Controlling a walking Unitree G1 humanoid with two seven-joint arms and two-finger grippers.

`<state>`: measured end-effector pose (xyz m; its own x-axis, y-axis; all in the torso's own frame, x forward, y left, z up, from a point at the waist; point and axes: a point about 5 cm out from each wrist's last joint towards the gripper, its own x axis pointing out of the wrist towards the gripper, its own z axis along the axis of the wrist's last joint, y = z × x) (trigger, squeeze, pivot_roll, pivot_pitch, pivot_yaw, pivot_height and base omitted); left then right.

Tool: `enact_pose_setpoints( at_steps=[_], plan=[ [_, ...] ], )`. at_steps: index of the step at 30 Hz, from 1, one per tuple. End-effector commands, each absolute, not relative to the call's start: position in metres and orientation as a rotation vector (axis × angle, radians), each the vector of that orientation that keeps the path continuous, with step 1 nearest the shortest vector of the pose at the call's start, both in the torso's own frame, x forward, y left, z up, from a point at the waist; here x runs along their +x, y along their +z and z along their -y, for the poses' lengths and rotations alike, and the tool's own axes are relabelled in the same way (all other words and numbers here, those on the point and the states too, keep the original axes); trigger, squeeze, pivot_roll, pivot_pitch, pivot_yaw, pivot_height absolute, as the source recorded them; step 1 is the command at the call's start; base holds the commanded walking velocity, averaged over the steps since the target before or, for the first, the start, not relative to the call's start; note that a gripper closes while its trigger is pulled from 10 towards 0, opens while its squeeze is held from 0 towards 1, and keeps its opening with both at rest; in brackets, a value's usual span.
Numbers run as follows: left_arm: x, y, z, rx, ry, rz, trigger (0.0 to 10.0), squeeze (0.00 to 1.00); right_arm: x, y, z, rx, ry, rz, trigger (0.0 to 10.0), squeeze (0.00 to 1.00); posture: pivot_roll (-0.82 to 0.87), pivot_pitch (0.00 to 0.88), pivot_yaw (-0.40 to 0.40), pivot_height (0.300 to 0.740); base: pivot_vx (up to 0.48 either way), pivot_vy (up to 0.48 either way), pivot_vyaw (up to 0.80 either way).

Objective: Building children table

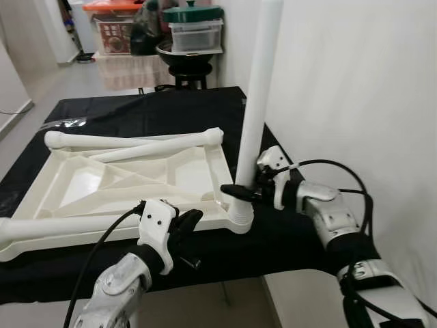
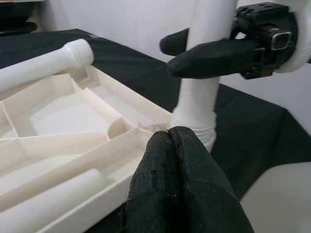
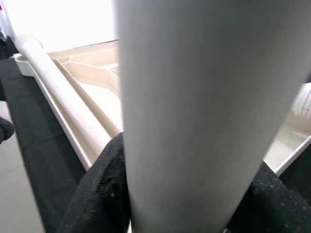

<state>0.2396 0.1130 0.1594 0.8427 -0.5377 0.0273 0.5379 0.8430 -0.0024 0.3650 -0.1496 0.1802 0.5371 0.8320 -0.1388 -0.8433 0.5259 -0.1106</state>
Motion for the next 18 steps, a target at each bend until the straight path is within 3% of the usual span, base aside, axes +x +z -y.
enact_pose_setpoints(
  at_steps=[1, 11, 16, 17, 18],
  plan=[
    [0.239, 0.160, -0.112, -0.009, -0.554, 0.006, 10.0, 0.00, 0.366, 0.186, 0.158, -0.179, 0.994, -0.052, 0.0, 0.00, -0.02, 0.000, 0.012, 0.740, 0.000, 0.000, 0.00],
    [0.243, 0.154, -0.105, -0.029, -0.520, -0.048, 10.0, 0.00, 0.351, 0.170, 0.180, -0.106, 0.883, -0.059, 0.0, 0.00, -0.09, 0.000, 0.007, 0.740, 0.000, 0.000, 0.00],
    [0.241, 0.154, -0.105, -0.047, -0.512, -0.057, 10.0, 0.00, 0.339, 0.156, 0.173, -0.050, 0.753, -0.080, 0.0, 0.00, -0.09, 0.000, -0.004, 0.740, 0.000, 0.000, 0.00],
    [0.239, 0.154, -0.107, -0.046, -0.500, -0.058, 10.0, 0.00, 0.321, 0.135, 0.144, -0.049, 0.610, -0.128, 0.0, 0.00, -0.08, 0.000, -0.008, 0.740, 0.000, 0.000, 0.00],
    [0.239, 0.154, -0.107, -0.046, -0.500, -0.058, 10.0, 0.00, 0.321, 0.135, 0.144, -0.049, 0.610, -0.128, 0.0, 0.00, -0.08, 0.000, -0.008, 0.740, 0.000, 0.000, 0.00]
  ],
)
